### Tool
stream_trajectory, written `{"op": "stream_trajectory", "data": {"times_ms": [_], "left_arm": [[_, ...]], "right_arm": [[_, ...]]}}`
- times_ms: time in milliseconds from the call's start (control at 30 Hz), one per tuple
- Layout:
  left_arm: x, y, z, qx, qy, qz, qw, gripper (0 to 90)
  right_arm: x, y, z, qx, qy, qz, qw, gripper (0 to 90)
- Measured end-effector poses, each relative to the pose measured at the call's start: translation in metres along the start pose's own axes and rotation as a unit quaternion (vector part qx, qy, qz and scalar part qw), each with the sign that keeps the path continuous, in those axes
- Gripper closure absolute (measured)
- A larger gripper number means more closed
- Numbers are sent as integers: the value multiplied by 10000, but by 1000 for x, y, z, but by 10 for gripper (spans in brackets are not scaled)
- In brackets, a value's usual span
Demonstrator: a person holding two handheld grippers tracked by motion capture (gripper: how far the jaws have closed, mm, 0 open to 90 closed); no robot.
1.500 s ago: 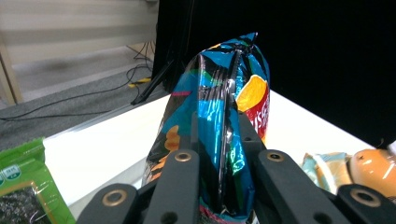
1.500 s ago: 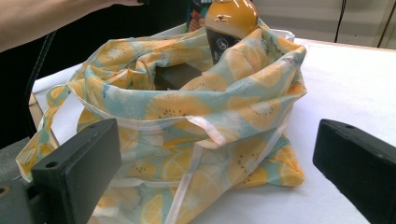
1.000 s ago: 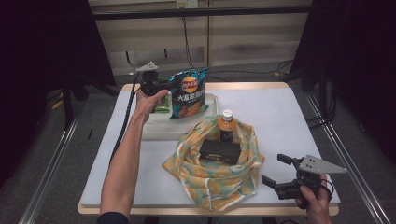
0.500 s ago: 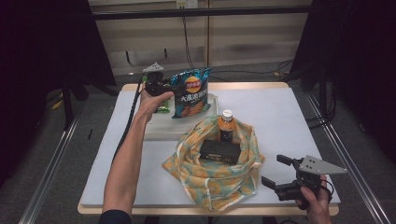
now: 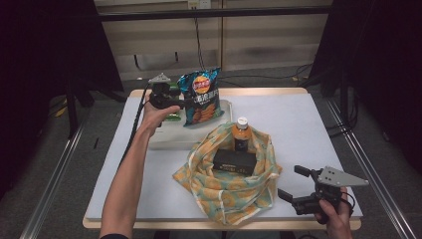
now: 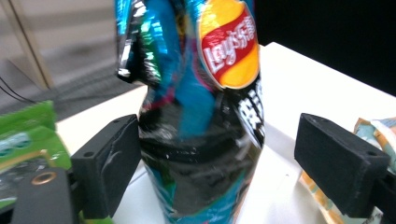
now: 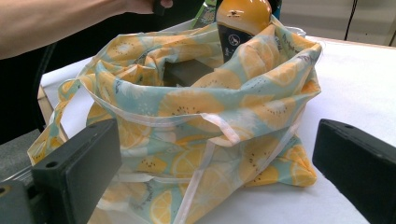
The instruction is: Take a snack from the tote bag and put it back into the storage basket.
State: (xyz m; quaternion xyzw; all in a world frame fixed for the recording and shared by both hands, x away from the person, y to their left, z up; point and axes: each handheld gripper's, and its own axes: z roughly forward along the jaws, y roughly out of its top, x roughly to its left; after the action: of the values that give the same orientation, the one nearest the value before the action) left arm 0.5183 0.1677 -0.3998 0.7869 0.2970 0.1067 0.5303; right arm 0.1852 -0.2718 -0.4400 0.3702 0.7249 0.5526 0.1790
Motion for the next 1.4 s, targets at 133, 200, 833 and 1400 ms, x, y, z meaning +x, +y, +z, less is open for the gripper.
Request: {"op": "stream_trajectory", "data": {"times_ms": [133,200,833,1400], "left_arm": [[1,-5,-13,-56,79,-87,9999,175],[0,-8,-18,-51,31,-86,9999,232],[-10,-43,34,1226,-627,-140,9904,900],[-4,-49,50,1549,-178,-210,9876,900]], "right_arm": [[0,0,0,7,-5,12,10000,9],[0,0,1,0,0,-3,10000,9],[0,0,2,43,-24,19,10000,9],[1,0,2,78,-51,11,10000,9]]}}
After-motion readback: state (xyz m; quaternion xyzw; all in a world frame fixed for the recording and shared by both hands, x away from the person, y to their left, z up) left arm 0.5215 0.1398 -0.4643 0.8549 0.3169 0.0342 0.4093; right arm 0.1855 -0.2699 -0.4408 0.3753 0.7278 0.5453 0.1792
